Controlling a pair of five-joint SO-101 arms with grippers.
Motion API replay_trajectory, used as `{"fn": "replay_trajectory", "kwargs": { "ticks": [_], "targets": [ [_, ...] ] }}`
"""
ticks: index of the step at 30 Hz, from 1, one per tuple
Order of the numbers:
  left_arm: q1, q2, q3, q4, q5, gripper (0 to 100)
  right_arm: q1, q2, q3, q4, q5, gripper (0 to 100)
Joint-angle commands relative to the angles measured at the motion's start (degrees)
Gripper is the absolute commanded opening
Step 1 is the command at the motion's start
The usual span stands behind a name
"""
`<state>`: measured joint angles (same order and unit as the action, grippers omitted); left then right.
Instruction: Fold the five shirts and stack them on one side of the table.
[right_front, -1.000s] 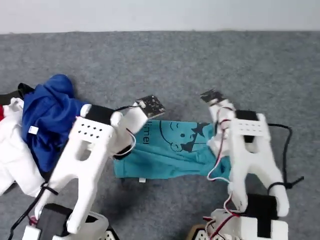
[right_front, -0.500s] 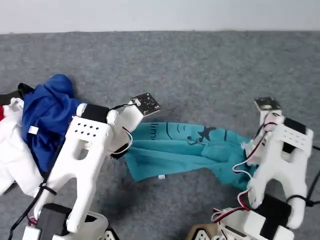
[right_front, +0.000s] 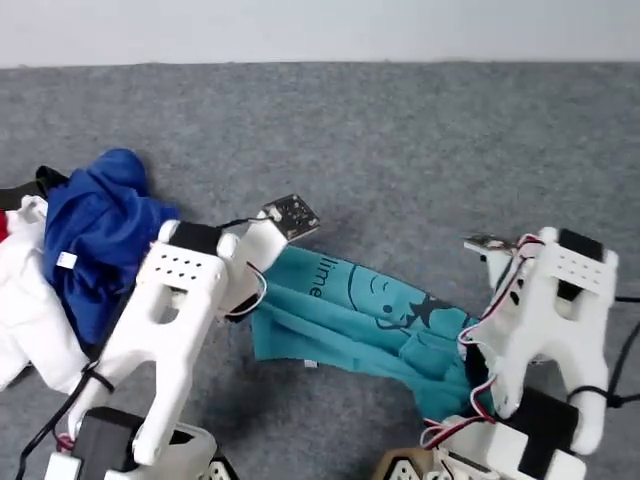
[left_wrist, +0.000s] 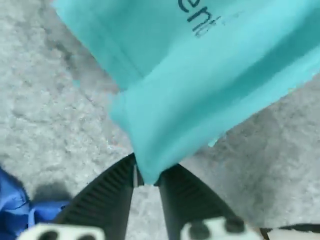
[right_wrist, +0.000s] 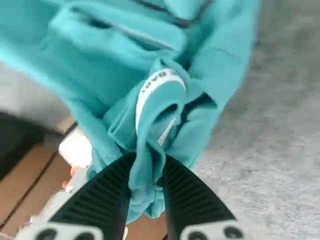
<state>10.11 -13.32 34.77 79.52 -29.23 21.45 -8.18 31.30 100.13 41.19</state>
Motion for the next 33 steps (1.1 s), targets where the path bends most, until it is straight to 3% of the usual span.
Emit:
{"fn": "replay_trajectory", "kwargs": {
  "ticks": [1,8,14,17,21,28,33],
  "targets": [
    [-0.8,-0.2,2.6,-4.8,0.4,1,-3.5,-1.0,-1.8,2.6,1.4,3.0],
    [-0.8,-0.2,10.1,-18.5,0.7,1,-17.0,-1.0,-1.5,2.7,1.4,26.2],
    [-0.8,-0.2,15.3,-31.9,2.5,1,-36.4,-1.0,-0.6,2.7,1.3,24.2],
    [-0.8,-0.4,15.3,-34.0,5.4,1,-39.2,-0.9,-1.0,2.5,1.1,22.1],
    [-0.6,-0.5,15.4,-34.5,5.7,1,-30.8,-0.9,-0.9,-2.1,1.1,21.4],
    [-0.8,-0.3,15.4,-34.6,5.7,1,-5.5,1.0,-0.5,-20.3,1.0,21.3],
    [-0.8,-0.3,15.6,-34.6,5.7,1,4.6,4.0,-0.9,-28.7,-1.8,21.3]
  ]
}}
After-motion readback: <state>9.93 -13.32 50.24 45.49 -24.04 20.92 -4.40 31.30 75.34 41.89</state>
